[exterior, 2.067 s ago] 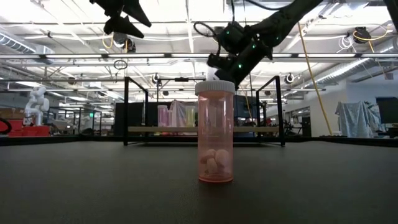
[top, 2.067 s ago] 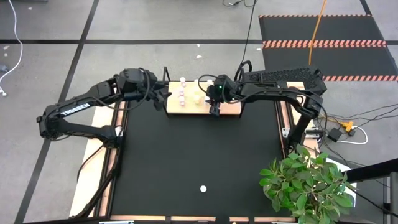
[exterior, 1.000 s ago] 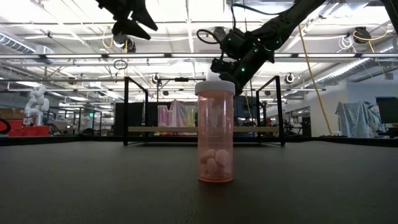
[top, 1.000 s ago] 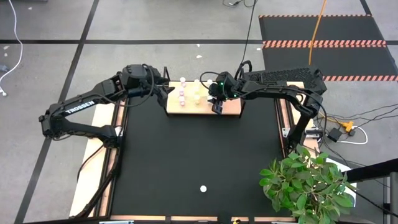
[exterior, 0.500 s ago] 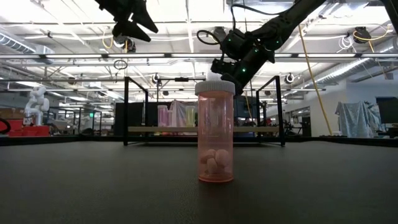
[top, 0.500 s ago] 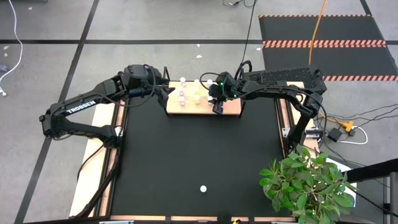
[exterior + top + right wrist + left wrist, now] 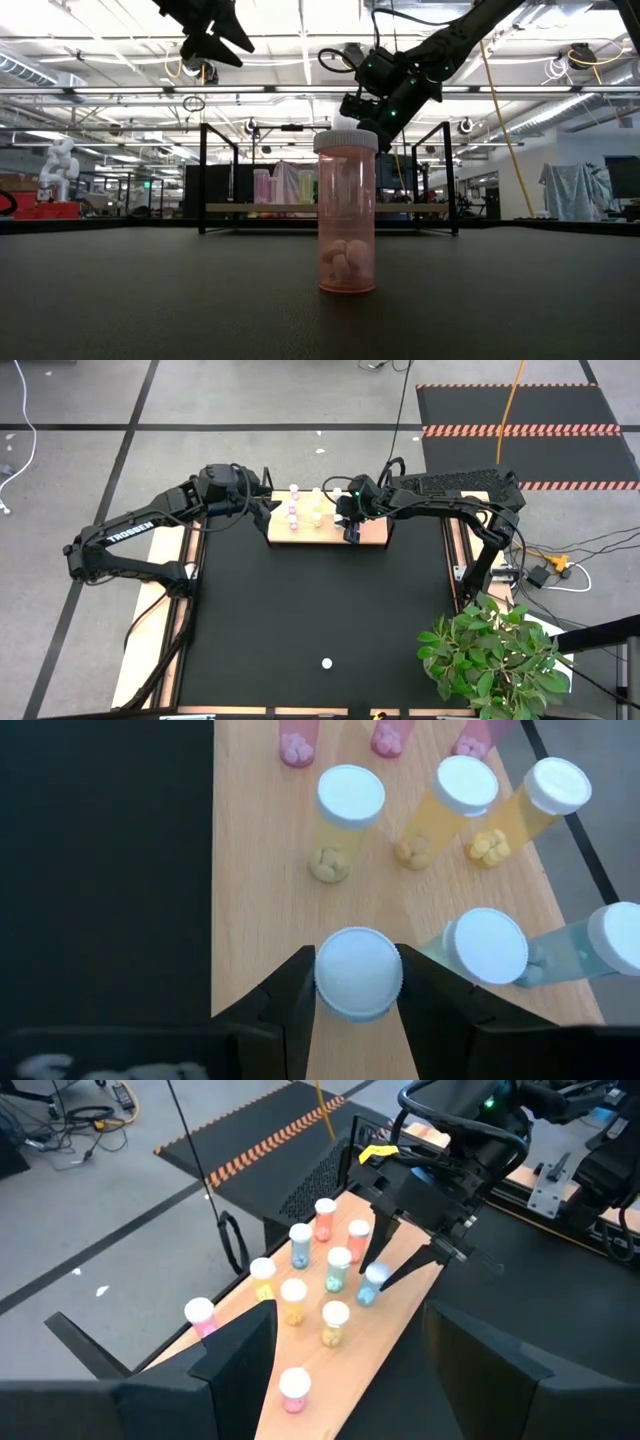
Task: Pick and place medicine bottles onto shelf by color
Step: Put the blue pill bottle on the shelf aligned with the other blue pill bottles
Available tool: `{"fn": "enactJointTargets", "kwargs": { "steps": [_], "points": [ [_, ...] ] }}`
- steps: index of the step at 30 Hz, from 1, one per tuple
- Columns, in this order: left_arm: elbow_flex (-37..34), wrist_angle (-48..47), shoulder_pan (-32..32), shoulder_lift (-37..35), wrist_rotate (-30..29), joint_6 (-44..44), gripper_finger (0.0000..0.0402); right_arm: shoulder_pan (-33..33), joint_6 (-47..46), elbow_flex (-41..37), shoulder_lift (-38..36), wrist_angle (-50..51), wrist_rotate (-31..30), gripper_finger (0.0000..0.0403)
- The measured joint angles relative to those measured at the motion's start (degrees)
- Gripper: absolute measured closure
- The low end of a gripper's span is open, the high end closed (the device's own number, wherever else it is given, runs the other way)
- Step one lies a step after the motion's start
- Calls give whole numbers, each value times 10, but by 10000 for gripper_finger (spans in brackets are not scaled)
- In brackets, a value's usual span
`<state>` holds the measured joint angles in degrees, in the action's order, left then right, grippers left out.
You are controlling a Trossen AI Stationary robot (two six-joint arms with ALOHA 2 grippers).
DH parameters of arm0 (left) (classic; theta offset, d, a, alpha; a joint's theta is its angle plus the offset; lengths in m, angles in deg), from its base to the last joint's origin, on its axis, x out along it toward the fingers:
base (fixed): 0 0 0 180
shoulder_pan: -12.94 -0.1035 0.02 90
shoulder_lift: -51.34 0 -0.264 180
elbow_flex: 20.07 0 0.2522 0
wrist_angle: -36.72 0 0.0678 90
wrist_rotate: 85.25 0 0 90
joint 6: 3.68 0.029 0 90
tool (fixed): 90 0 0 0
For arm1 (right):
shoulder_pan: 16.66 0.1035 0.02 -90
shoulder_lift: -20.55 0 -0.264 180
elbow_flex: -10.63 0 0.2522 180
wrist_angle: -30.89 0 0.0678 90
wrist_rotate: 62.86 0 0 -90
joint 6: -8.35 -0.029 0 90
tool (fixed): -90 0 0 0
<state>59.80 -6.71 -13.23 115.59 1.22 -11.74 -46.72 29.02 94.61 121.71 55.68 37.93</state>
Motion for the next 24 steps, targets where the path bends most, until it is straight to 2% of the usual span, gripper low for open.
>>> {"fn": "enactJointTargets", "kwargs": {
  "steps": [21,24],
  "points": [
    [0,-1,4,0,18,-11,149,0,-4,0,0,0,17,284],
    [0,-1,4,0,21,-13,149,0,-4,0,0,1,15,273]
  ]
}}
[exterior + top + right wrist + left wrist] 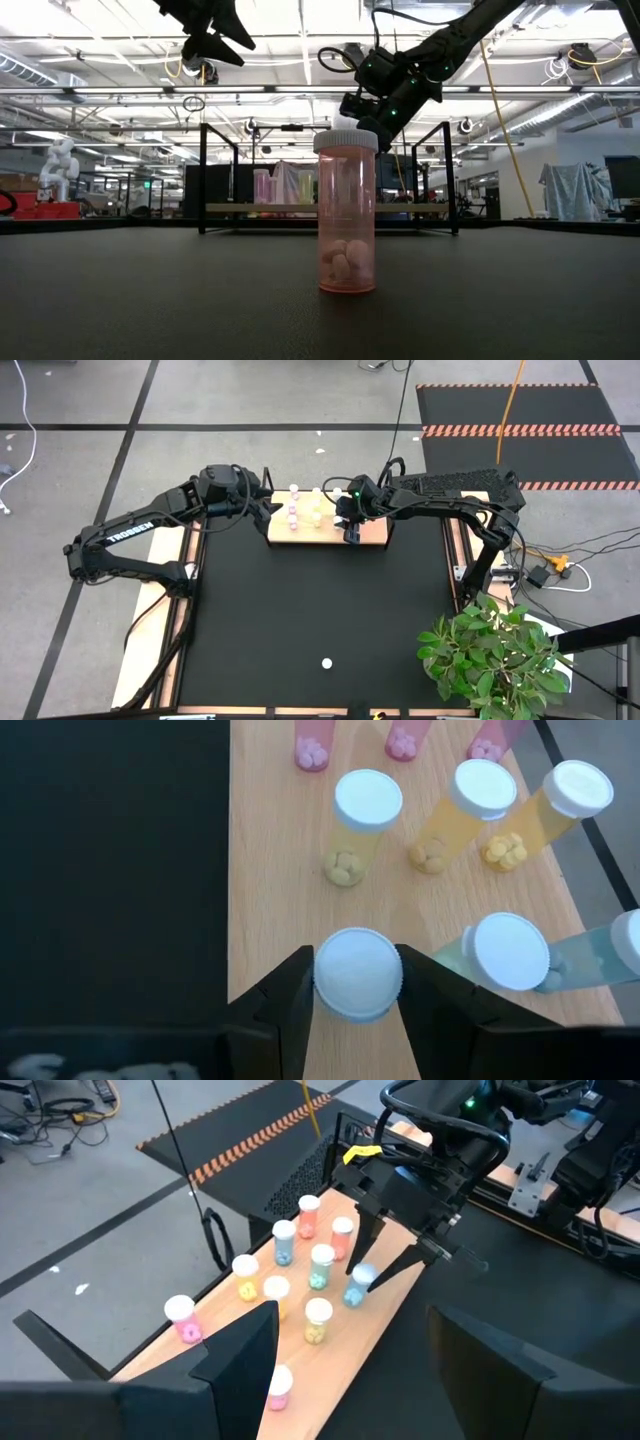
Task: Pick and place medicine bottles onto shelf by color
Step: Put the blue pill bottle on the shelf aligned with the other blue pill bottles, then put the orange pill bottle on the shelf aligned with the other orange pill bottles
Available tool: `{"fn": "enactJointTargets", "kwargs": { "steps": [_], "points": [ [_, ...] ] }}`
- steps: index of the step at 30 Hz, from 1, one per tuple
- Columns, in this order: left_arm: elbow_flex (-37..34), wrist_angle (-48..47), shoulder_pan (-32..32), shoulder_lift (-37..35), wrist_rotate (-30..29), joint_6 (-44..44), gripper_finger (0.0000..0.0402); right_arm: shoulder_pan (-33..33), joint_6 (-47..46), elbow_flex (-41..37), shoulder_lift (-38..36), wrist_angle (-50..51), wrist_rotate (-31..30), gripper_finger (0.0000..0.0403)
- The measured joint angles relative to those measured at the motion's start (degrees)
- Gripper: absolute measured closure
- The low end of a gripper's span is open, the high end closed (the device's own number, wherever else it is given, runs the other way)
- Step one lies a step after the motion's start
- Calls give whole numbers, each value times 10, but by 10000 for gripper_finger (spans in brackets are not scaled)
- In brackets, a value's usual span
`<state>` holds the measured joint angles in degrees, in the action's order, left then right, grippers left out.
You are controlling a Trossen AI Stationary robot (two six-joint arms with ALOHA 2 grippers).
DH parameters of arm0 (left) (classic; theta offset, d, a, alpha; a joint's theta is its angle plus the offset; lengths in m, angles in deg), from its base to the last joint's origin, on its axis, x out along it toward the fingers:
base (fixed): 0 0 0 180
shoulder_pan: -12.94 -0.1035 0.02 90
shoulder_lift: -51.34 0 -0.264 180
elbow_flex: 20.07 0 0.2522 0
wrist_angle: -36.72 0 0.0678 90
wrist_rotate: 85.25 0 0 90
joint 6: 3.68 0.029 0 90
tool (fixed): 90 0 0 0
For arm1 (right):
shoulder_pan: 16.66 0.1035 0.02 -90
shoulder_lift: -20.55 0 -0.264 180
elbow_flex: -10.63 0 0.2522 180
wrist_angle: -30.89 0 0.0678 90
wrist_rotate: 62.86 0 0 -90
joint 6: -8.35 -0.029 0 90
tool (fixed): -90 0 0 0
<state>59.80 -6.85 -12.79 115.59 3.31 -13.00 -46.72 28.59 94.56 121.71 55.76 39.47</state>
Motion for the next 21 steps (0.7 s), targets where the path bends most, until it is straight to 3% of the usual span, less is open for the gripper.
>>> {"fn": "enactJointTargets", "kwargs": {
  "steps": [9,21],
  "points": [
    [0,0,0,0,1,-4,149,0,0,0,0,4,-2,203],
    [0,-1,0,0,1,-16,149,5,0,0,-54,5,-19,196]
  ]
}}
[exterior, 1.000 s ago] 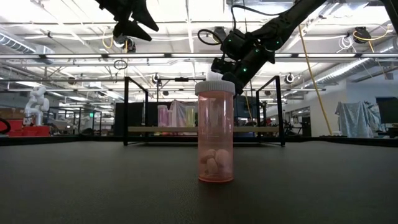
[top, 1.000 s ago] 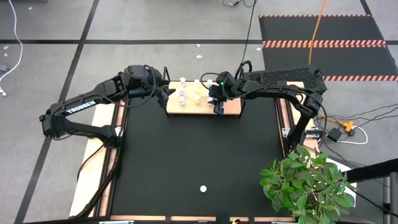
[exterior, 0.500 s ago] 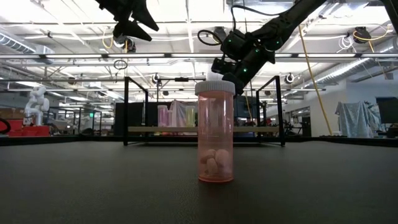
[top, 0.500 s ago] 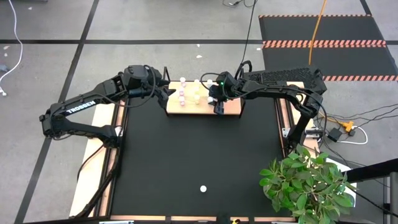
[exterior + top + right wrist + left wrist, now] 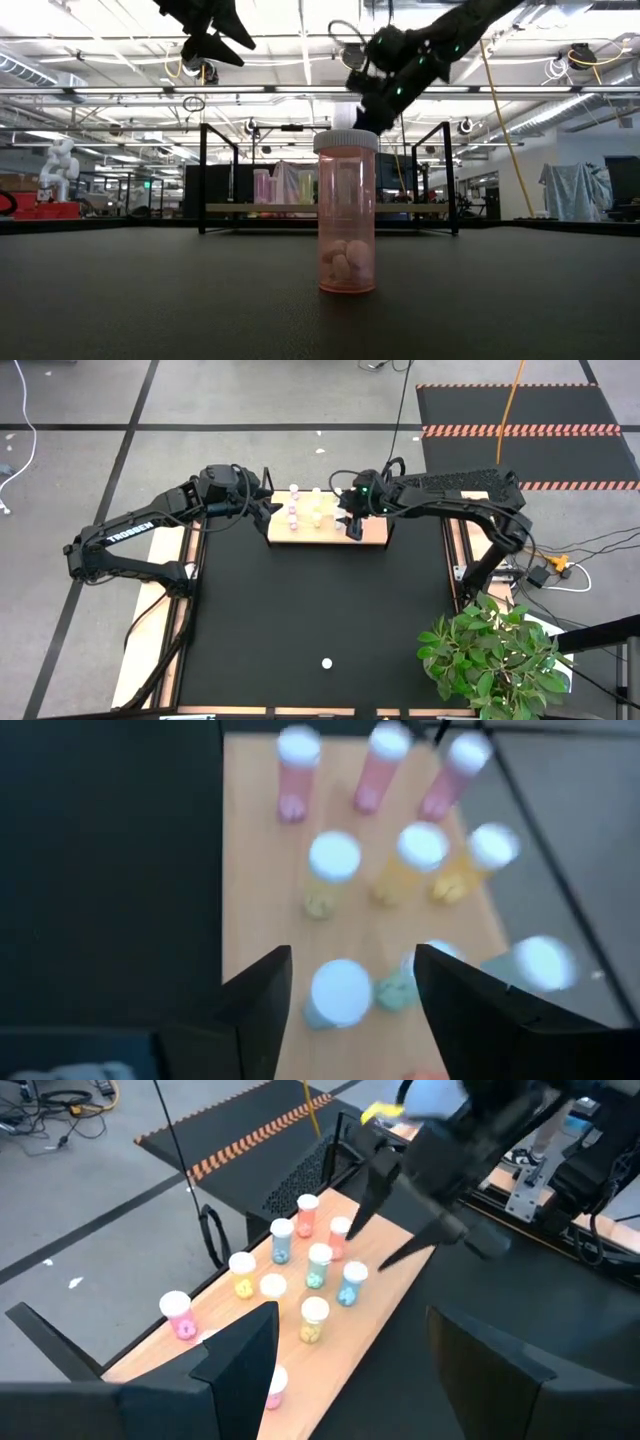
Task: Pick and place medicine bottles onto shelf by color
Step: Put the orange pill bottle on the shelf aligned with the other orange pill bottles
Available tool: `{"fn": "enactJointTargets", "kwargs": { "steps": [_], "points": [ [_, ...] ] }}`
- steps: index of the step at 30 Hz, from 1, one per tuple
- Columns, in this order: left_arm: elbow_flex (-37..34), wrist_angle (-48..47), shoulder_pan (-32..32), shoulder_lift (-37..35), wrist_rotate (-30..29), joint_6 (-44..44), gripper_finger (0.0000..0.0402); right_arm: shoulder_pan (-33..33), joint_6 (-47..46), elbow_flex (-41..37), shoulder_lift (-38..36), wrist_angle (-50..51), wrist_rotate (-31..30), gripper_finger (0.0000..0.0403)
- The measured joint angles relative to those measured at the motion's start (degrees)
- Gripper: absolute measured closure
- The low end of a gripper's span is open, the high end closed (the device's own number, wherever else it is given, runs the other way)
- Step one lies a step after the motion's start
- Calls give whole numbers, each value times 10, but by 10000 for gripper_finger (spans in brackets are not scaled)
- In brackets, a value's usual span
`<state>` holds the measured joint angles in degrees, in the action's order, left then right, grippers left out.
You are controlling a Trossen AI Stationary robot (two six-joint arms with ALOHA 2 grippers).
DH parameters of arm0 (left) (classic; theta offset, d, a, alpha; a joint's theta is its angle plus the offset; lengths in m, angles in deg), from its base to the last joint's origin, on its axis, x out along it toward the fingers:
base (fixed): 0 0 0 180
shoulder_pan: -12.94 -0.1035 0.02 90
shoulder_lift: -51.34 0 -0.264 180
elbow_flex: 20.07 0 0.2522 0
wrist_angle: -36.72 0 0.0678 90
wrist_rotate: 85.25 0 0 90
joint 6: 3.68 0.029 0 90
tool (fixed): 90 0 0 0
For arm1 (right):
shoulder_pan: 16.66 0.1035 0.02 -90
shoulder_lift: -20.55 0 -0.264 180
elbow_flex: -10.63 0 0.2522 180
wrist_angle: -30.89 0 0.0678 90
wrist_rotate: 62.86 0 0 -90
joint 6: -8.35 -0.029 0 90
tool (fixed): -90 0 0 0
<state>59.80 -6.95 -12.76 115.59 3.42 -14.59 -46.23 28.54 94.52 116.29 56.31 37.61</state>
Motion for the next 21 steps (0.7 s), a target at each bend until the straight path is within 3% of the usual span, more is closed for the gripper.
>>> {"fn": "enactJointTargets", "kwargs": {
  "steps": [8,16,21],
  "points": [
    [0,1,38,0,39,-30,149,25,-54,0,-113,7,-4,193],
    [1,20,170,33,38,-115,149,108,-140,0,-189,60,-2,193],
    [1,30,275,93,25,-168,149,175,-201,0,-205,86,-2,193]
  ]
}}
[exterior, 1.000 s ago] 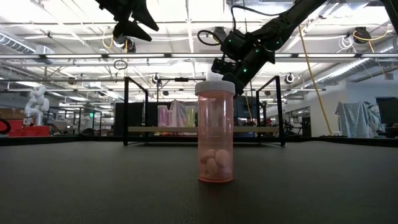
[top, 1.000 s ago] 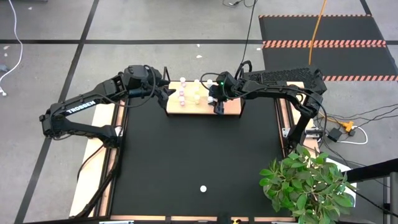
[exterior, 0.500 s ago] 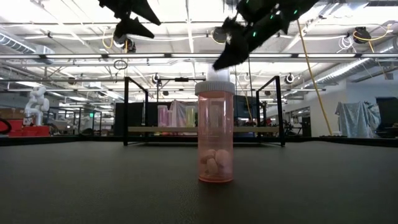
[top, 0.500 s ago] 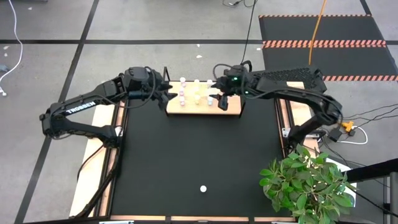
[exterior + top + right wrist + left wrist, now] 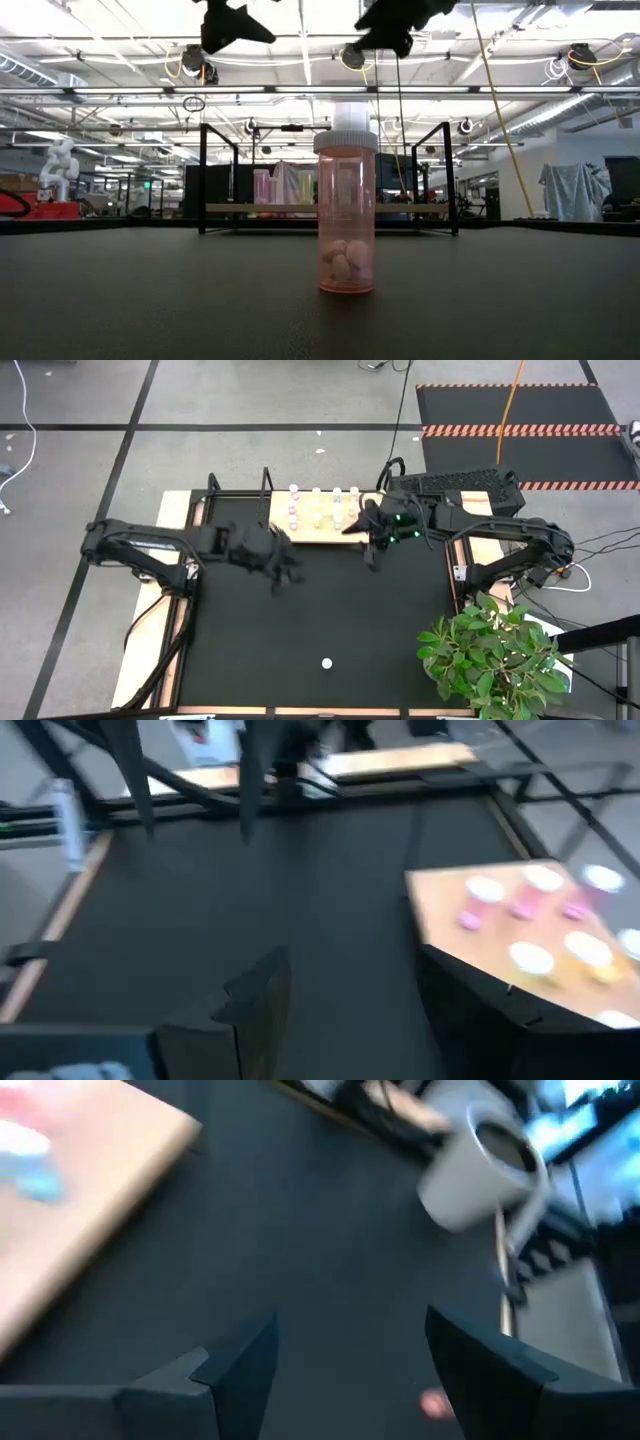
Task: Pick and place medicine bottles onto shelf by color
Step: Put the orange pill bottle on the shelf aligned with the other orange pill bottles
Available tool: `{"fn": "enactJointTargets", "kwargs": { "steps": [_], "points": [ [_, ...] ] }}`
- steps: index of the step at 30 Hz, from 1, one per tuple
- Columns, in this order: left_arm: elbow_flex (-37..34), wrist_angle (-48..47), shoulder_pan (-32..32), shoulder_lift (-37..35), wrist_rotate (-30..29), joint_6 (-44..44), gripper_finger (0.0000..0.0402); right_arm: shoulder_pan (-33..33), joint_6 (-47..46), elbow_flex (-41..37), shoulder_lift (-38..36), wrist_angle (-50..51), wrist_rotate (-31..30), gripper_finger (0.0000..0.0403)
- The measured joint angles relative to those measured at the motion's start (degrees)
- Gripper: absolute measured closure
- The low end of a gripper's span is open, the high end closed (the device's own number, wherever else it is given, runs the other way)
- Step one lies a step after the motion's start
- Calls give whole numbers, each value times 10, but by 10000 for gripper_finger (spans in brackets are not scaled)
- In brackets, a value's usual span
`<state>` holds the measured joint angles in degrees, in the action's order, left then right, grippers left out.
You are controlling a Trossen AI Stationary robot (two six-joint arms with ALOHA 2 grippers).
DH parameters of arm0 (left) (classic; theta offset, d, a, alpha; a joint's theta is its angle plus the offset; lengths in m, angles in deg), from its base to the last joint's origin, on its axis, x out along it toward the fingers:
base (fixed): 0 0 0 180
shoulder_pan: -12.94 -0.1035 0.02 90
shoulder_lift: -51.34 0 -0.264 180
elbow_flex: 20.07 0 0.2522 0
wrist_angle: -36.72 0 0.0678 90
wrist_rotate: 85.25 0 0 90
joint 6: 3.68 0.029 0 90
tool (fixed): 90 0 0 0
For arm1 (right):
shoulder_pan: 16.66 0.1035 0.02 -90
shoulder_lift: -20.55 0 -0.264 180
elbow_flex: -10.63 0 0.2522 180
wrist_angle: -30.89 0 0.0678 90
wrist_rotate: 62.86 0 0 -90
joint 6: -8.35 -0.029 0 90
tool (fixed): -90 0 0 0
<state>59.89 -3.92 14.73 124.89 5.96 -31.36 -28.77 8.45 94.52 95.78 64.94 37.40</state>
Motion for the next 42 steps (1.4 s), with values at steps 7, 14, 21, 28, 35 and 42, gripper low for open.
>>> {"fn": "enactJointTargets", "kwargs": {
  "steps": [7,14,21,28,35,42],
  "points": [
    [0,39,121,120,0,6,149,81,-57,0,-14,-14,0,193],
    [-1,36,197,183,-2,65,149,166,-91,0,-13,-23,-37,193],
    [-89,230,244,187,-18,28,149,257,-147,0,18,-71,-146,193],
    [-263,604,312,230,-168,86,149,322,-186,1,24,-89,-224,193],
    [-268,733,308,364,-176,115,149,350,-222,1,24,-83,-240,193],
    [-218,779,302,442,-169,136,149,355,-234,0,24,-84,-240,193]
  ]
}}
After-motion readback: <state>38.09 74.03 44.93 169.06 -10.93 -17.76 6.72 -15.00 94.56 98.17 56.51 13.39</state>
